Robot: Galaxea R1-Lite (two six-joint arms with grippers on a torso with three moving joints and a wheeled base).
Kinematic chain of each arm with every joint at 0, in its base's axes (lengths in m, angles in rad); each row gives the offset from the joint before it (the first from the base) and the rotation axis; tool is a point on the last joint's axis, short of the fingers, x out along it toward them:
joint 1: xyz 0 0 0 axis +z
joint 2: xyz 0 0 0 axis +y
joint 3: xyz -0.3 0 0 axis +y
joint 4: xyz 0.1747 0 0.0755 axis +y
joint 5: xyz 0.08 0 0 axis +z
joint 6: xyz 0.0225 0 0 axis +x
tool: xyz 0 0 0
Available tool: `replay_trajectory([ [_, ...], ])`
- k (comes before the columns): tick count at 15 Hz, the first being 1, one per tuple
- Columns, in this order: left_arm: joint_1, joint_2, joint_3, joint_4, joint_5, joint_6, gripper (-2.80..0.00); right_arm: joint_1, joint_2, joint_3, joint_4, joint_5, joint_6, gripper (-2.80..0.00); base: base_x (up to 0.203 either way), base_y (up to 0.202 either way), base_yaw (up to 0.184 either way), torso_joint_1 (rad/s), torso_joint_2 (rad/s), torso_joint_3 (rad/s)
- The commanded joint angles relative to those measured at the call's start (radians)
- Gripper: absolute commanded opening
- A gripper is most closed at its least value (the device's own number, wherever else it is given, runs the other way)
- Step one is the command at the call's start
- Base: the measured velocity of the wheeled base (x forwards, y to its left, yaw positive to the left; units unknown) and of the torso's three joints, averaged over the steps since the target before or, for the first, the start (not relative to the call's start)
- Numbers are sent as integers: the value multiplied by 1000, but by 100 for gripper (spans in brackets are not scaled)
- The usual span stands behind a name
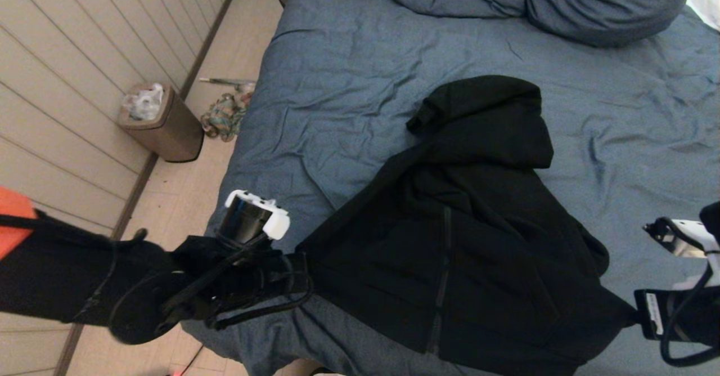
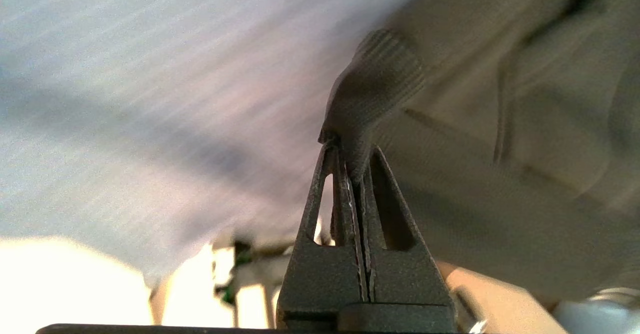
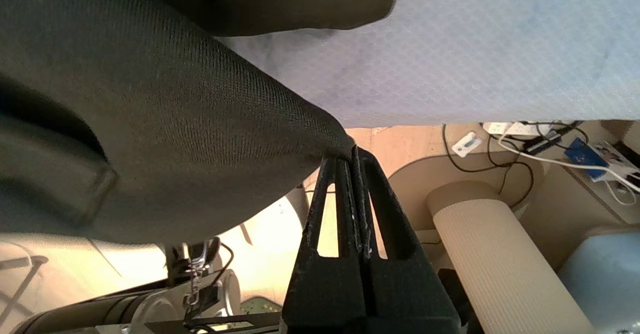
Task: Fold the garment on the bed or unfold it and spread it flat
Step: Unfold the black sweatshirt
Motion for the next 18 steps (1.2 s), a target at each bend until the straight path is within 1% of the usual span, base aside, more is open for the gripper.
replay_trajectory([
  [1,42,-149,133,-1,-4,-2,-280,11,17,-1,0,3,1,-280,0,0,0,0,0,0],
  [3,66,-238,257,-1,-15,2,-280,38,48,-10,-2,5,3,-280,0,0,0,0,0,0],
  [6,72,-327,388,-1,-28,2,-280,80,91,-27,-4,4,17,-280,0,0,0,0,0,0],
  [8,72,-332,441,-6,-58,0,-280,100,105,-34,-3,3,27,-280,0,0,0,0,0,0],
  [10,72,-323,446,-58,-64,0,-280,112,104,-34,1,2,29,-280,0,0,0,0,0,0],
  [11,70,-317,448,-80,-64,3,-174,112,101,-31,2,-2,30,-280,0,0,0,0,0,0],
  [12,66,-315,451,-85,-64,4,0,112,93,-20,2,-4,24,-280,0,0,0,0,0,0],
  [13,66,-320,454,-85,-66,2,0,114,88,-11,4,-6,17,-280,0,0,0,0,0,0],
  [14,66,-327,461,-87,-66,1,0,115,79,-5,4,-6,14,0,0,0,0,0,0,0],
  [16,66,-380,489,-93,-79,2,0,137,54,19,5,-3,10,0,0,0,0,0,0,0],
  [18,67,-455,494,-96,-97,3,0,155,9,42,-2,1,-16,0,0,0,0,0,0,0],
])
